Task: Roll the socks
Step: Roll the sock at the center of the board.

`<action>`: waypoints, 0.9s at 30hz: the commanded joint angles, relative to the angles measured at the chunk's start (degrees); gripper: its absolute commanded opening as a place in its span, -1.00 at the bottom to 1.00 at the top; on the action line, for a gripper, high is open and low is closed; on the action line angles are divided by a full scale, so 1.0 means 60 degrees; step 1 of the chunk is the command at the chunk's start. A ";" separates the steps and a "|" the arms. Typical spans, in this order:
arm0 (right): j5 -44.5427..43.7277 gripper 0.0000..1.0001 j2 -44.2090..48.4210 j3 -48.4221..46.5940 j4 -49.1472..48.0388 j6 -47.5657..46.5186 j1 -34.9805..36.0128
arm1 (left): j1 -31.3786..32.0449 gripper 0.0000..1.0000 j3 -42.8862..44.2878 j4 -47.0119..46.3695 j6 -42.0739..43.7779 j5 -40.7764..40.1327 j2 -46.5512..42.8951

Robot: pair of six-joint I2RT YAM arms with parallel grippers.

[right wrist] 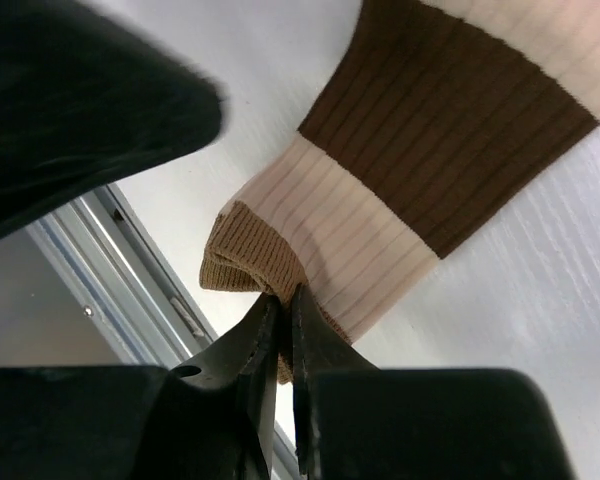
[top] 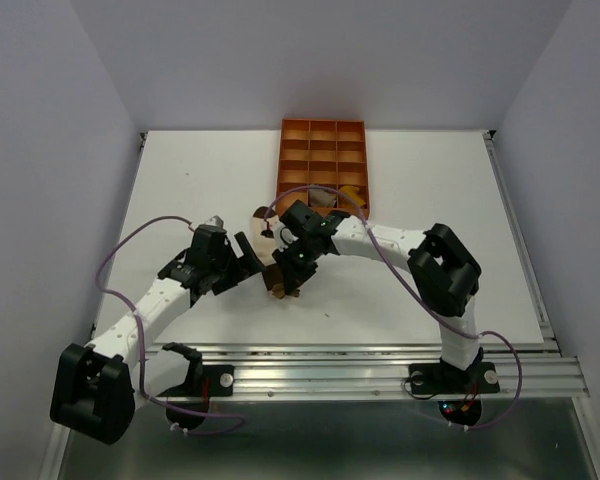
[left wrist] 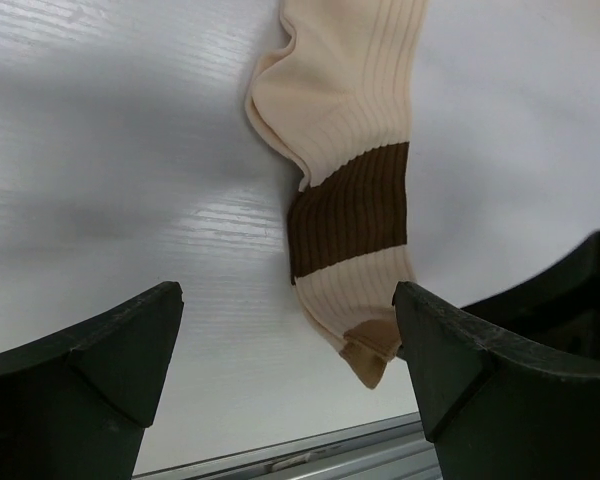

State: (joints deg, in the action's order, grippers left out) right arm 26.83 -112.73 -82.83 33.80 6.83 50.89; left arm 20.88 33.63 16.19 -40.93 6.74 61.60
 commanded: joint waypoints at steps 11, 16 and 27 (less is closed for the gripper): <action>0.1475 -0.97 -0.1953 -0.1956 0.2012 -0.0318 -0.0294 | 0.0240 0.91 -0.1122 -0.0983 -0.0122 0.1468 -0.1273; 0.1417 -0.97 -0.2554 -0.2615 0.2495 -0.0523 -0.0382 | 0.0679 0.91 -0.1327 -0.1320 -0.0166 0.1659 -0.1142; 0.1534 -0.96 -0.2789 -0.2895 0.2584 -0.0289 -0.0470 | 0.1206 0.27 -0.2074 -0.2198 -0.0459 0.1908 -0.0951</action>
State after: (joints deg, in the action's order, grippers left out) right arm 35.97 -128.29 -98.15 47.94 5.37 48.56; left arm 27.18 22.37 7.11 -43.59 16.80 56.40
